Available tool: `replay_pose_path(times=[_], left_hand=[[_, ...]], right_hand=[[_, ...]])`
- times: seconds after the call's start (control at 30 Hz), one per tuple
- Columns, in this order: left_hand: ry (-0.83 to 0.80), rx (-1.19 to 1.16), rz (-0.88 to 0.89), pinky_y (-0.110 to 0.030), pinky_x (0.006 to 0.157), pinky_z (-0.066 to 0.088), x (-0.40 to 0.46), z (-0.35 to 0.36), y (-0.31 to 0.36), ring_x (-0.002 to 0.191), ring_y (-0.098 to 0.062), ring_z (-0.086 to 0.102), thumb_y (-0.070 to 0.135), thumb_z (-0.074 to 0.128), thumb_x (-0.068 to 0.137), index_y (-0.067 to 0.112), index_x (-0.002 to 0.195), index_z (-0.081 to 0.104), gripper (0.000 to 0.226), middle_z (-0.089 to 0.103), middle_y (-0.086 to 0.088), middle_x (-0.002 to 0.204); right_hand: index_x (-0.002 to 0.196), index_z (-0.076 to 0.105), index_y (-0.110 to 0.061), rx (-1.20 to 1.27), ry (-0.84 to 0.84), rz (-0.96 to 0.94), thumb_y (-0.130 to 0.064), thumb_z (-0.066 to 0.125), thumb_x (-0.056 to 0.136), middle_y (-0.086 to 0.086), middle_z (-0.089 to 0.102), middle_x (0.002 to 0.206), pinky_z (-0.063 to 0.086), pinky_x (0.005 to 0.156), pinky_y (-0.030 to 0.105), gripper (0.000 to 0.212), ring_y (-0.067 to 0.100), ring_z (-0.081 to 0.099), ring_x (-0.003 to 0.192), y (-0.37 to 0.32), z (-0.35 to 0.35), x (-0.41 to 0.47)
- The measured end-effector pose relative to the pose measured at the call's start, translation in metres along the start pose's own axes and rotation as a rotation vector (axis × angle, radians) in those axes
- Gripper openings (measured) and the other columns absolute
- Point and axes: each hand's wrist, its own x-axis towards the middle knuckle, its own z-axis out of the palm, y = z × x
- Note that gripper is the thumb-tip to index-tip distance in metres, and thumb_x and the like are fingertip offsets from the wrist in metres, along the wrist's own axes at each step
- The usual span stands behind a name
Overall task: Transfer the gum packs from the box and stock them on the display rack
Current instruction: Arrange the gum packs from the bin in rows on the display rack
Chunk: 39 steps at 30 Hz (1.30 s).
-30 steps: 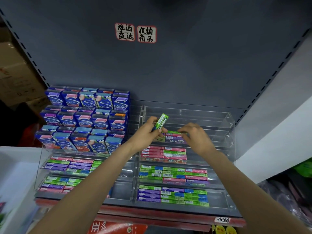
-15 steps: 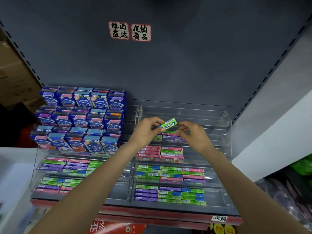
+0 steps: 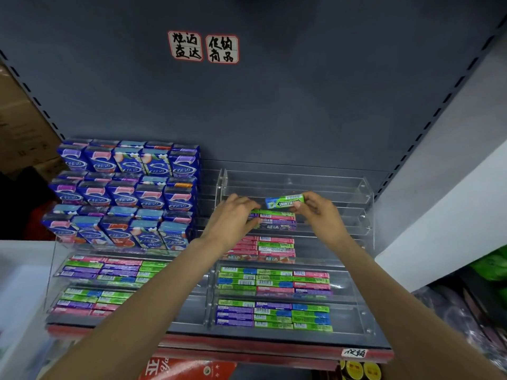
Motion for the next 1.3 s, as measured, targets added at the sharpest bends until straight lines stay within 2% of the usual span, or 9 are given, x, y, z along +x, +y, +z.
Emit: replay_pose_path(times=[0.1, 0.3, 0.4, 0.43, 0.53, 0.6, 0.73, 0.97, 1.3], left_hand=[[-0.054, 0.047, 0.086, -0.027, 0.101, 0.027, -0.002, 0.001, -0.002, 0.125, -0.011, 0.035, 0.034, 0.045, 0.098, 0.027, 0.137, 0.047, 0.040, 0.045, 0.011, 0.143], [-0.093, 0.160, 0.164, -0.026, 0.096, 0.026, 0.001, 0.000, -0.010, 0.123, -0.009, 0.034, 0.031, 0.040, 0.101, 0.034, 0.139, 0.043, 0.038, 0.039, 0.015, 0.147], [-0.107, 0.138, 0.162, -0.026, 0.094, 0.026, 0.002, -0.001, -0.011, 0.122, -0.009, 0.035, 0.030, 0.039, 0.101, 0.033, 0.139, 0.043, 0.038, 0.040, 0.015, 0.146], [-0.107, 0.136, 0.162, -0.026, 0.094, 0.026, 0.003, 0.000, -0.011, 0.122, -0.009, 0.035, 0.029, 0.039, 0.101, 0.033, 0.139, 0.044, 0.038, 0.041, 0.015, 0.145], [-0.114, 0.137, 0.156, -0.027, 0.097, 0.027, 0.002, -0.001, -0.009, 0.123, -0.010, 0.035, 0.028, 0.039, 0.101, 0.032, 0.139, 0.043, 0.038, 0.040, 0.014, 0.146], [-0.120, 0.139, 0.152, -0.028, 0.098, 0.029, 0.001, -0.001, -0.008, 0.124, -0.011, 0.035, 0.027, 0.039, 0.101, 0.031, 0.140, 0.043, 0.039, 0.040, 0.013, 0.146], [-0.118, 0.112, 0.146, -0.029, 0.099, 0.030, 0.001, 0.000, -0.009, 0.123, -0.012, 0.035, 0.026, 0.039, 0.101, 0.031, 0.139, 0.044, 0.038, 0.042, 0.013, 0.145], [-0.094, 0.047, 0.116, -0.030, 0.106, 0.025, -0.003, 0.001, -0.007, 0.129, -0.010, 0.031, 0.024, 0.044, 0.099, 0.027, 0.140, 0.043, 0.041, 0.041, 0.010, 0.144], [-0.061, 0.200, 0.109, -0.035, 0.107, 0.027, -0.005, 0.005, 0.003, 0.133, -0.015, 0.030, 0.036, 0.047, 0.096, 0.024, 0.143, 0.037, 0.049, 0.033, 0.004, 0.145]], right_hand=[[0.103, 0.056, -0.012, 0.129, 0.014, 0.057, -0.019, 0.049, 0.097, -0.003, 0.065, 0.101, 0.051, 0.074, 0.025, 0.013, 0.005, 0.063, 0.089, -0.001, 0.000, 0.000], [0.101, 0.058, -0.013, 0.136, 0.061, 0.021, -0.014, 0.051, 0.095, 0.002, 0.067, 0.103, 0.051, 0.070, 0.018, 0.009, 0.007, 0.066, 0.083, -0.002, -0.007, 0.003], [0.100, 0.063, -0.012, -0.112, 0.139, -0.118, -0.015, 0.059, 0.091, -0.002, 0.067, 0.094, 0.046, 0.072, 0.006, 0.011, 0.007, 0.062, 0.083, -0.007, -0.015, 0.005], [0.102, 0.065, -0.010, -0.217, 0.155, -0.170, -0.016, 0.061, 0.089, -0.001, 0.067, 0.094, 0.047, 0.074, 0.008, 0.014, 0.009, 0.062, 0.083, -0.009, -0.016, 0.005], [0.106, 0.068, -0.010, -0.452, 0.143, -0.332, -0.016, 0.065, 0.087, 0.007, 0.068, 0.100, 0.055, 0.077, 0.033, 0.021, 0.020, 0.064, 0.088, -0.013, -0.008, 0.006], [0.113, 0.067, -0.013, -0.584, 0.066, -0.380, -0.019, 0.063, 0.088, 0.007, 0.066, 0.106, 0.054, 0.079, 0.037, 0.025, 0.024, 0.062, 0.095, -0.017, 0.004, 0.007], [0.133, 0.051, -0.018, -0.673, -0.056, -0.285, -0.019, 0.055, 0.094, 0.004, 0.054, 0.129, 0.052, 0.086, 0.035, 0.040, 0.023, 0.058, 0.108, -0.021, 0.020, 0.007], [0.126, 0.058, -0.014, -0.675, -0.035, -0.200, -0.022, 0.047, 0.098, 0.002, 0.054, 0.123, 0.048, 0.082, 0.028, 0.031, 0.019, 0.056, 0.107, -0.002, 0.008, -0.009], [0.134, 0.049, -0.016, -0.732, -0.169, -0.191, -0.041, 0.052, 0.093, -0.001, 0.046, 0.128, 0.040, 0.101, 0.030, 0.049, 0.015, 0.042, 0.121, -0.011, 0.010, -0.010]])
